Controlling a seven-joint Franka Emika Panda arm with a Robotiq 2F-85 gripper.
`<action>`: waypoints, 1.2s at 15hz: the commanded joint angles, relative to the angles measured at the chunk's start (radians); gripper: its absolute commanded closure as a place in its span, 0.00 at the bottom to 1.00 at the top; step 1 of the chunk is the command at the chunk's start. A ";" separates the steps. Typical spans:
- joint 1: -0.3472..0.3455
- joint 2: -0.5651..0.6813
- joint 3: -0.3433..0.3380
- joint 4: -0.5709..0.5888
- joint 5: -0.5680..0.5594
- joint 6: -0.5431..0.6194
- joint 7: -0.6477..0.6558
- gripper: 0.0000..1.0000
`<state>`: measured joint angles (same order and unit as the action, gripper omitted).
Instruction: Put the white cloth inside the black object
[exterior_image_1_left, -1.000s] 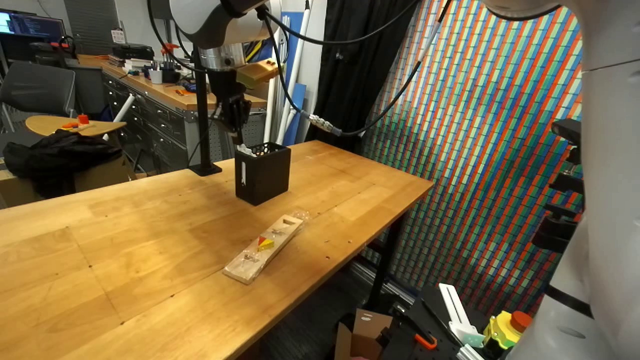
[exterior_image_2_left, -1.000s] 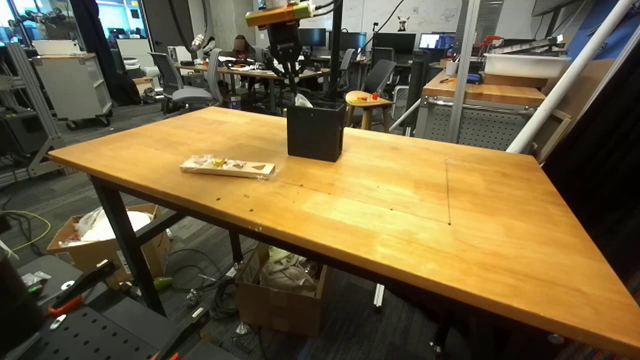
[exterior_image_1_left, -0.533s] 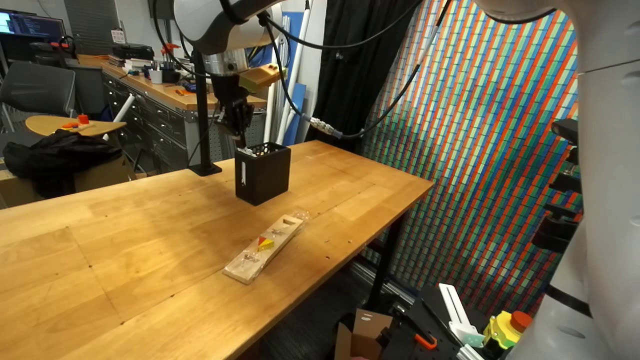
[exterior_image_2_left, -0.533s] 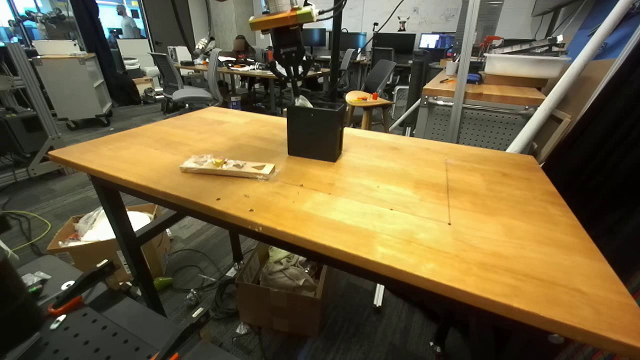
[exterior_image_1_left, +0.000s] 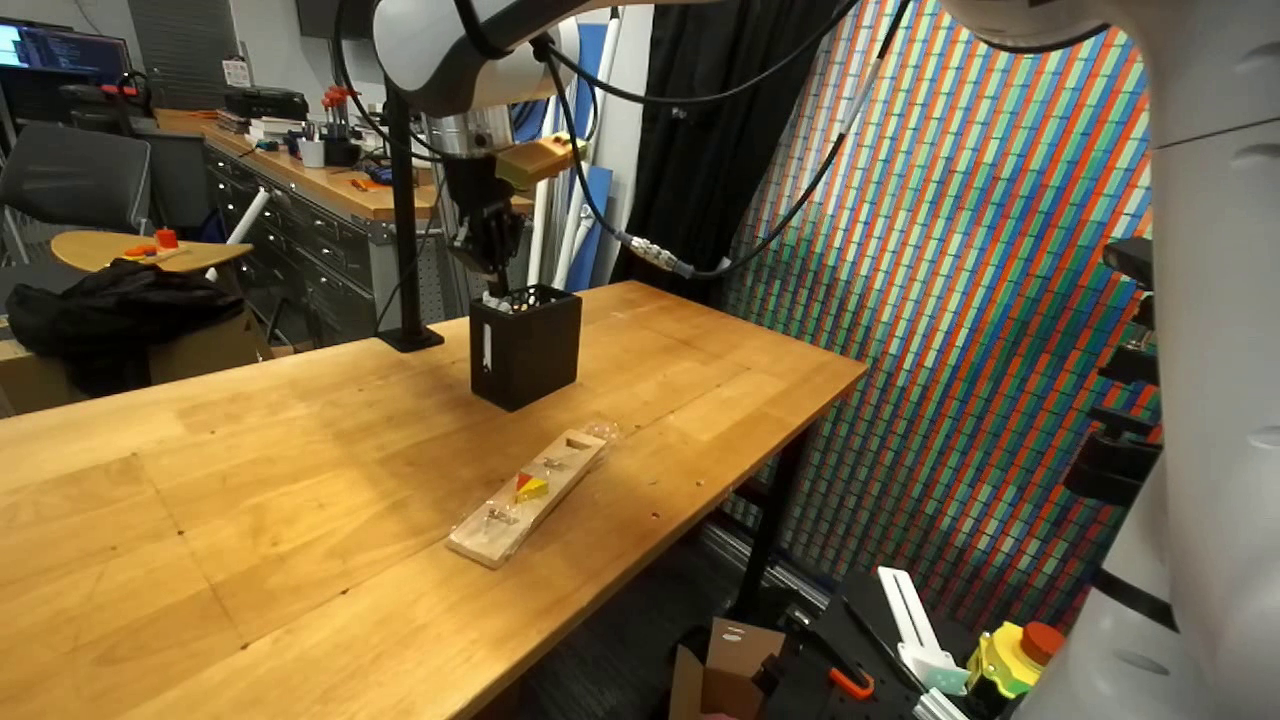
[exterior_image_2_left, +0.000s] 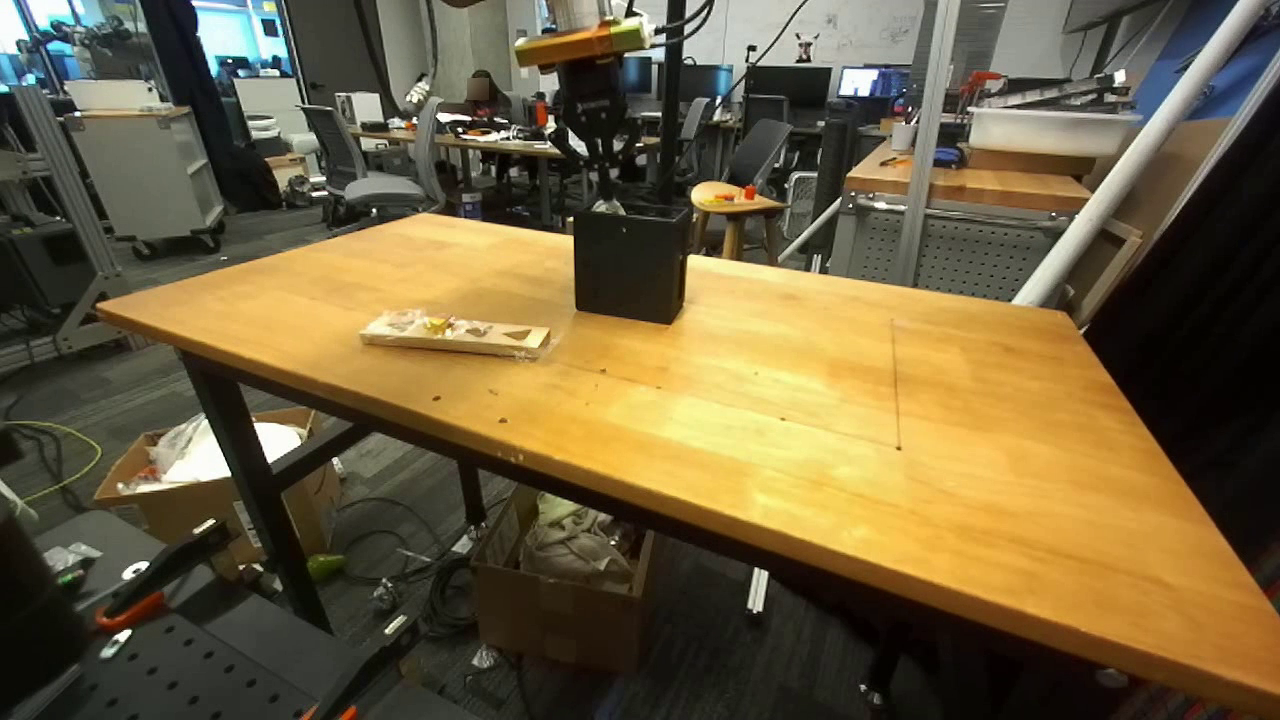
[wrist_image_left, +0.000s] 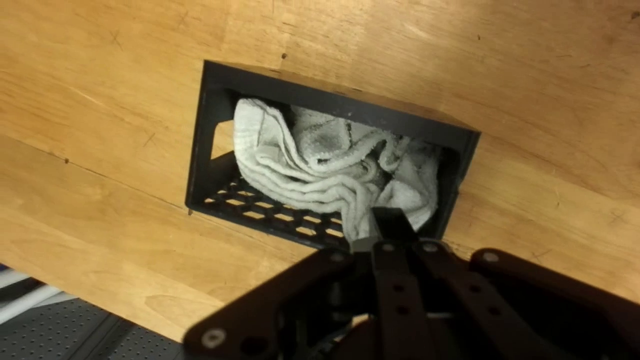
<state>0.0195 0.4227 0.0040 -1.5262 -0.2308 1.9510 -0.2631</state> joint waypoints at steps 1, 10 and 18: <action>-0.026 0.015 0.004 0.031 0.024 -0.002 -0.024 1.00; -0.041 0.014 0.004 0.023 0.025 0.000 -0.021 1.00; 0.002 0.007 0.017 0.035 -0.014 -0.004 -0.025 1.00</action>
<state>0.0057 0.4301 0.0118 -1.5141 -0.2277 1.9519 -0.2715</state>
